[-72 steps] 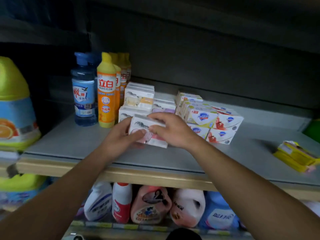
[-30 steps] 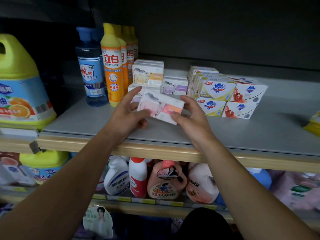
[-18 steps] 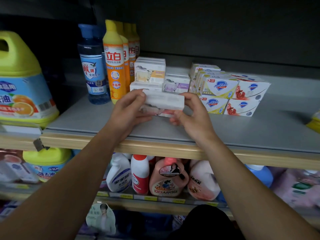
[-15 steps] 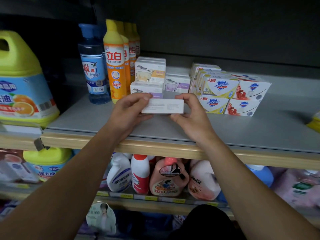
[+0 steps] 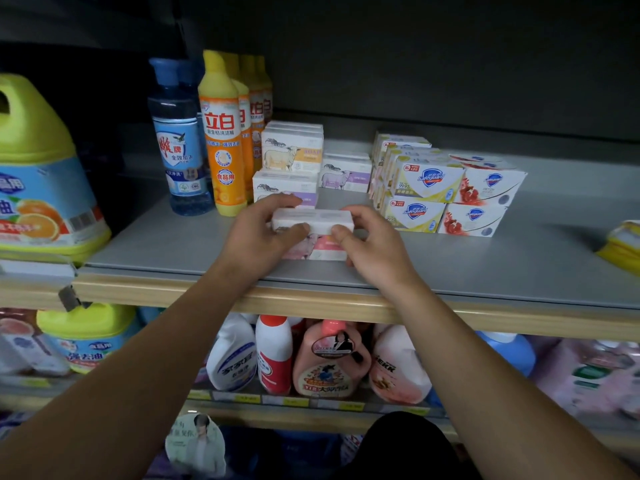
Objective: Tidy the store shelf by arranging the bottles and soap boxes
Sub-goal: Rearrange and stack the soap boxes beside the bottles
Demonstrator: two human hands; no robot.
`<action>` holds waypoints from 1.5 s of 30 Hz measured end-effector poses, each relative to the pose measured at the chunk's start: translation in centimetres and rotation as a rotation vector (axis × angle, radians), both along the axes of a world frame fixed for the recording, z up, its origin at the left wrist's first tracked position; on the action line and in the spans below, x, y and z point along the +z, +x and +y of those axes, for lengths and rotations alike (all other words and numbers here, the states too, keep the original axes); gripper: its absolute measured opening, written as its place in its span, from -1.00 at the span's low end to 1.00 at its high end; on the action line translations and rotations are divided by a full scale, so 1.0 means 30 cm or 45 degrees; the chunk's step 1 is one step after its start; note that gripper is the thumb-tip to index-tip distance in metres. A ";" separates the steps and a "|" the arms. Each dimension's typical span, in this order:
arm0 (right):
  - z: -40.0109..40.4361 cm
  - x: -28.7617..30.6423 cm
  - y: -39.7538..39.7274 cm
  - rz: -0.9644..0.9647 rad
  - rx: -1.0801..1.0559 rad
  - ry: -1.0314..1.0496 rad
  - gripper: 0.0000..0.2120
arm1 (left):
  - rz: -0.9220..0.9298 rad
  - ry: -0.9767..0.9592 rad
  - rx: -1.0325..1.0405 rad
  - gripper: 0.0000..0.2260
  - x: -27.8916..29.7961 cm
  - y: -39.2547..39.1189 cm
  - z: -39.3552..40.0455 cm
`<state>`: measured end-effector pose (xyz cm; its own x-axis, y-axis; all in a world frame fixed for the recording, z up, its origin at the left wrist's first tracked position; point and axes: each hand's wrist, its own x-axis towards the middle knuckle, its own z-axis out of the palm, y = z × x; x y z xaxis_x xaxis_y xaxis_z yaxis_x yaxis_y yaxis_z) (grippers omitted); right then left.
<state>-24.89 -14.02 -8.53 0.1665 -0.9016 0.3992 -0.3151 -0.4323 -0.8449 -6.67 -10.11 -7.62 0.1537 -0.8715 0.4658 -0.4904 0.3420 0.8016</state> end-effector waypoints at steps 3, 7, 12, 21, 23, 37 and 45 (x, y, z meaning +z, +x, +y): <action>0.002 0.008 0.000 0.121 -0.024 -0.016 -0.72 | -0.541 -0.125 0.138 -0.56 0.011 -0.005 -0.007; -0.022 0.072 -0.059 0.263 -0.220 -0.267 -0.60 | -0.945 -0.070 0.177 -0.45 0.038 -0.035 -0.024; -0.151 0.219 -0.170 0.632 -0.620 -0.664 -0.53 | -1.101 0.002 0.162 -0.46 0.091 -0.040 -0.052; -0.296 0.144 -0.228 1.035 -0.785 -0.567 -0.53 | -1.148 -0.184 0.346 -0.52 0.256 0.027 -0.219; -0.304 0.132 -0.221 0.968 -0.813 -0.608 -0.54 | -1.220 -0.157 0.406 -0.54 0.275 0.039 -0.282; -0.331 0.108 -0.206 0.705 -0.889 -0.759 -0.58 | -1.192 0.053 0.385 -0.43 0.226 0.060 -0.464; -0.328 0.106 -0.205 0.682 -0.882 -0.772 -0.58 | -1.147 0.102 0.405 -0.45 0.228 0.065 -0.522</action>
